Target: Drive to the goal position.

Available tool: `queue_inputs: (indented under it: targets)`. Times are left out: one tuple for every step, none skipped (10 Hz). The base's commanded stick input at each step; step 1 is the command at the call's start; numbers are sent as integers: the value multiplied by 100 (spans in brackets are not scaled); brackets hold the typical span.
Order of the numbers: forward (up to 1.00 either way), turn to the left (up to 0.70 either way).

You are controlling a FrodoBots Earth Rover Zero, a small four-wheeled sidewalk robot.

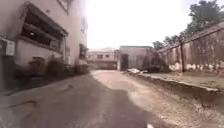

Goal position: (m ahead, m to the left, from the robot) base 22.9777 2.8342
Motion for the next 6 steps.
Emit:
queue_inputs:
  targets:
    - [70, 2]
    - [70, 1]
    - [70, 1]
    - [70, 1]
    - [70, 1]
    - [70, 1]
